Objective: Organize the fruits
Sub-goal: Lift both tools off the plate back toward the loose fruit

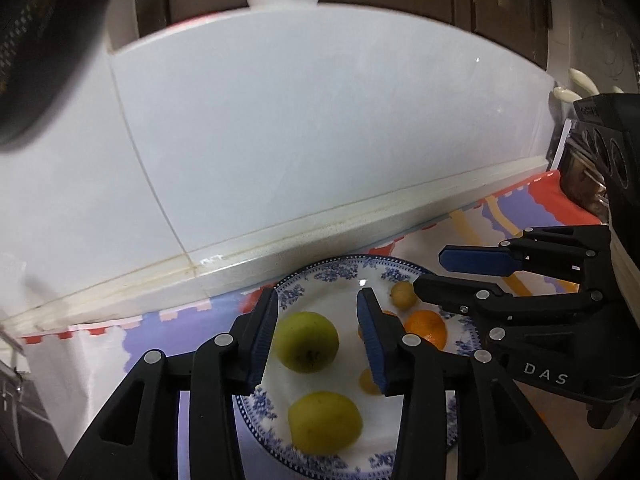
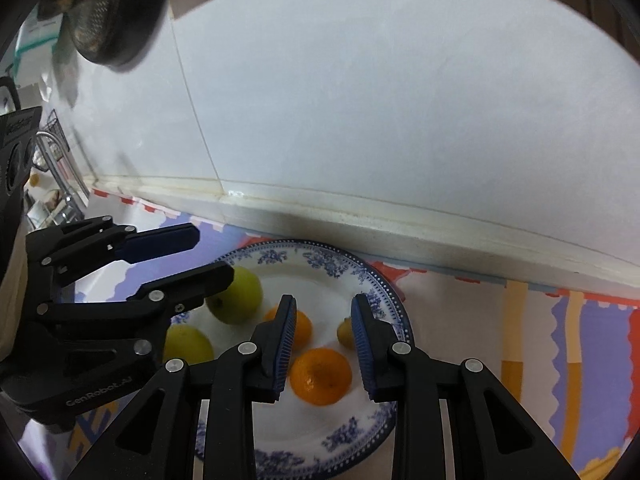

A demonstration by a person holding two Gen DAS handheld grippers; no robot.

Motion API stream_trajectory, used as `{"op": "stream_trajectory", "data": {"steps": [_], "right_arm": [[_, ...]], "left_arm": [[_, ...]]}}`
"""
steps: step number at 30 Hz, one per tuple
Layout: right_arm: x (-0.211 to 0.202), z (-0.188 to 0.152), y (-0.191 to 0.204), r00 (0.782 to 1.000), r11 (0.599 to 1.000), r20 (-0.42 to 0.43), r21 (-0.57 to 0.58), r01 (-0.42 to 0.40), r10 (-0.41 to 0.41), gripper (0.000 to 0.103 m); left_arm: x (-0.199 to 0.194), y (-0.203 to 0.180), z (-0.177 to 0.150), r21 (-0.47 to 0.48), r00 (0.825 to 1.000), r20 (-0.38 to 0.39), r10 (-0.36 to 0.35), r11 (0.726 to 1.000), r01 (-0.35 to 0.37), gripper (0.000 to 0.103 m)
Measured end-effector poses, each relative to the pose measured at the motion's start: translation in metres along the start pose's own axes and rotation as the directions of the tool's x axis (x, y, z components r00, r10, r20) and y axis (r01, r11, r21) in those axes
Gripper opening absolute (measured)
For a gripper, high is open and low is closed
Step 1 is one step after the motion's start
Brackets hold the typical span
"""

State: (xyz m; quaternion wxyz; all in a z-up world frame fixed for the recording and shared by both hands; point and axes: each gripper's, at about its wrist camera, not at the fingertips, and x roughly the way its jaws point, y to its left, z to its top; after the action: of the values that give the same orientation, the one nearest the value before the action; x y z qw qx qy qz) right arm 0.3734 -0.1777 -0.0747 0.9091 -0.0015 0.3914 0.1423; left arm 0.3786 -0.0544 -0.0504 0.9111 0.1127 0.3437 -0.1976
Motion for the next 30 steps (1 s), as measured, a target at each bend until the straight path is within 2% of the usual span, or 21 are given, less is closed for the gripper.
{"op": "stream_trajectory", "data": {"steps": [5,7,9,12,15,19,21,30], "right_arm": [[-0.026,-0.002,0.005,0.999,1.000,0.038,0.000,0.002,-0.002,0.029],[-0.037,-0.003,0.008,0.998,1.000,0.059,0.000,0.007,-0.007,0.029],[-0.050,-0.005,0.009,0.997,1.000,0.076,0.002,0.009,-0.009,0.029],[-0.068,-0.010,0.010,0.995,1.000,0.102,0.012,0.012,-0.014,0.030],[-0.086,-0.016,0.013,0.990,0.999,0.135,0.023,0.027,-0.030,0.039],[-0.109,-0.025,0.018,0.985,0.999,0.166,0.020,0.049,-0.052,0.042],[-0.122,-0.031,0.019,0.982,0.998,0.180,0.020,0.055,-0.058,0.045],[-0.157,-0.062,0.025,0.978,0.997,0.196,-0.002,0.071,-0.069,0.045]], "left_arm": [[-0.029,-0.007,-0.001,0.001,0.999,0.038,0.028,1.000,-0.028,0.050],[-0.041,-0.011,-0.003,0.002,0.998,0.056,0.037,0.999,-0.037,0.060],[-0.052,-0.014,-0.005,-0.004,0.996,0.072,0.048,0.999,-0.048,0.065],[-0.067,-0.019,-0.010,-0.022,0.994,0.093,0.049,0.999,-0.047,0.069],[-0.086,-0.022,-0.016,-0.057,0.992,0.114,0.055,0.997,-0.049,0.073],[-0.107,-0.030,-0.026,-0.077,0.989,0.137,0.059,0.996,-0.049,0.081],[-0.115,-0.035,-0.032,-0.069,0.987,0.150,0.063,0.996,-0.053,0.083],[-0.143,-0.058,-0.060,-0.062,0.983,0.168,0.072,0.996,-0.063,0.085]]}}
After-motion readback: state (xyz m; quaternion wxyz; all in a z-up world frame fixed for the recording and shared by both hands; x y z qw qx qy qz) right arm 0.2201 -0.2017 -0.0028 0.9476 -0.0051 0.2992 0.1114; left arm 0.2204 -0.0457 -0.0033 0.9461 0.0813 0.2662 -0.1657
